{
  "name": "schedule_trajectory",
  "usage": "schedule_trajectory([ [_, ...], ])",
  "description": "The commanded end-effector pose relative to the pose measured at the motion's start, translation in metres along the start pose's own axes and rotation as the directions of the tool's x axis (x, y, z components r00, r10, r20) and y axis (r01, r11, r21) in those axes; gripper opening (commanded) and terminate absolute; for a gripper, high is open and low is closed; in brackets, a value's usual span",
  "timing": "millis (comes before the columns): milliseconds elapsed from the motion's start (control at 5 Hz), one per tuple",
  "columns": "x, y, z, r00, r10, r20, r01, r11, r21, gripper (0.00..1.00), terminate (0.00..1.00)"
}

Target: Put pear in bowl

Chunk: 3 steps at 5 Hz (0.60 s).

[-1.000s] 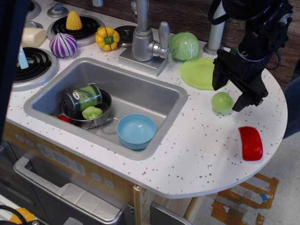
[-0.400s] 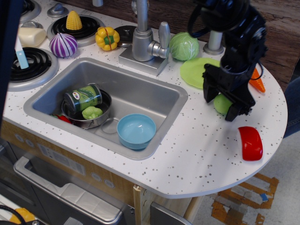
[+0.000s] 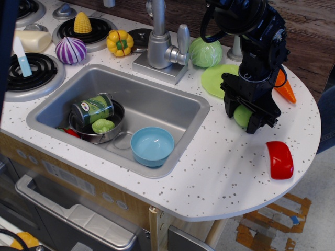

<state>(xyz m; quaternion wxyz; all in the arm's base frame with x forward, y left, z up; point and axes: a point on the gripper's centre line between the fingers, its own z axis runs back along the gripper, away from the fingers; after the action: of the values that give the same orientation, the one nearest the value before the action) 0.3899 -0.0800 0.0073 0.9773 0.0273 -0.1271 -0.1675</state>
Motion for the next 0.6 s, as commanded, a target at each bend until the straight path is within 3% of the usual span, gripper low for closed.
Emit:
schedule_trajectory([
  [0,0.007,0.017,0.038,0.997,0.062,0.041,-0.062,0.998,-0.008,0.00,0.00],
  [200,-0.014,0.044,0.066,0.993,0.116,-0.018,-0.116,0.993,0.007,0.00,0.00],
  [400,-0.039,0.069,0.083,0.982,0.182,-0.044,-0.179,0.982,0.058,0.00,0.00],
])
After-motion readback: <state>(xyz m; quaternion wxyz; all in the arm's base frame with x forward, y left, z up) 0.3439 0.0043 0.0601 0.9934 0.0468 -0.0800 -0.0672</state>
